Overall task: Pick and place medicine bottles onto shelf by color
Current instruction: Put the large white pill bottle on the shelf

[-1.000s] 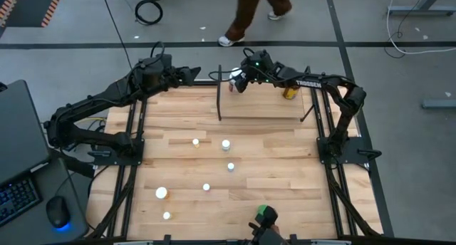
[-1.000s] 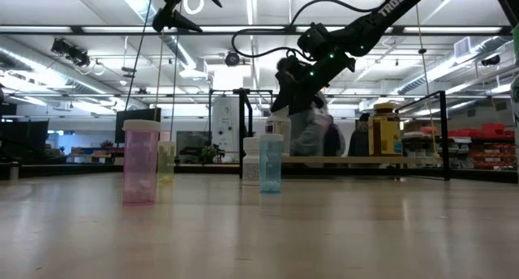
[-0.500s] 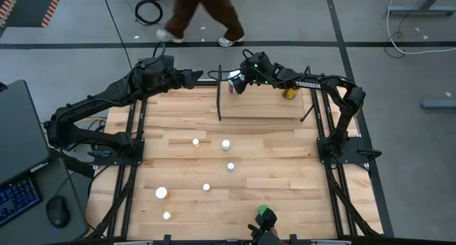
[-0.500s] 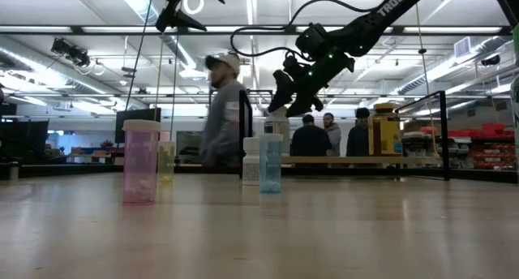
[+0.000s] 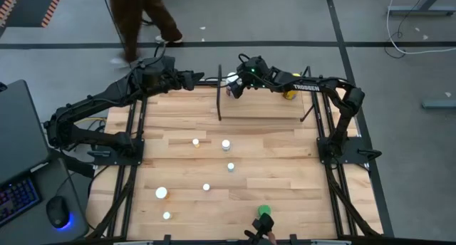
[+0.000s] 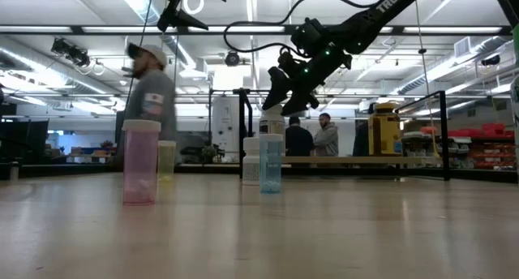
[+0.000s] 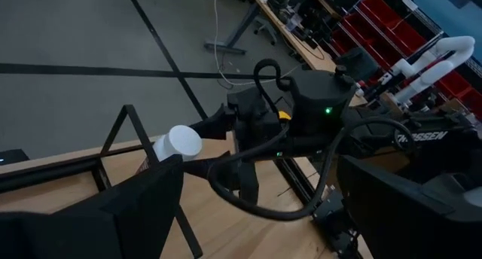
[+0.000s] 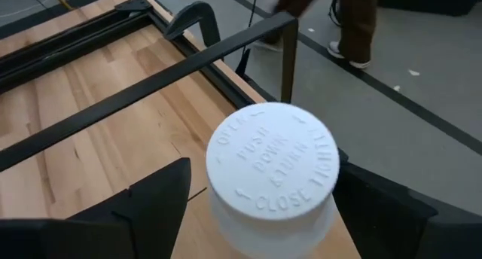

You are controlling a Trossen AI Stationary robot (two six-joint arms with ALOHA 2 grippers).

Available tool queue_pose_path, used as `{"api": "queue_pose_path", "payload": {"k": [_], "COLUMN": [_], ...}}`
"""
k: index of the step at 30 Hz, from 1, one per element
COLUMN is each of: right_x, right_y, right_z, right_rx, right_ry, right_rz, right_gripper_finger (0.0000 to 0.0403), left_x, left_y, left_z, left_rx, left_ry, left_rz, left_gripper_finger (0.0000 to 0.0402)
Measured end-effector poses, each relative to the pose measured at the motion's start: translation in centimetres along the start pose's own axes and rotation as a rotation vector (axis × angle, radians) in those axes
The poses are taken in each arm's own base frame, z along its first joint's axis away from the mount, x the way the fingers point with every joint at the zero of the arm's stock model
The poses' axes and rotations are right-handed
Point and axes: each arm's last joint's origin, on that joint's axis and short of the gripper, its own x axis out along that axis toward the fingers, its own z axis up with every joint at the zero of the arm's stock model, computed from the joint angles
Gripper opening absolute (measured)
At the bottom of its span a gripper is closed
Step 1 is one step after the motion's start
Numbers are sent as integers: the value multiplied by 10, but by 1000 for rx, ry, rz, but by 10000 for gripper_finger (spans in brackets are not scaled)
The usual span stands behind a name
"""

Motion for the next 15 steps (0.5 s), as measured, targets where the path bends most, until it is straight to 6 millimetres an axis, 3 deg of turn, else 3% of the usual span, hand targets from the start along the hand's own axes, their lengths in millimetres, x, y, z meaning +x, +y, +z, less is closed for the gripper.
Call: {"api": "queue_pose_path", "payload": {"k": [15], "right_x": [-2], "right_y": [0], "right_z": [3], "right_rx": [-1], "right_ry": [-20], "right_rz": [-26], "right_gripper_finger": [319], "left_x": [0], "left_y": [-1], "left_z": [-1], "left_rx": [3], "left_ry": [22], "left_rz": [-26], "left_gripper_finger": [355]}}
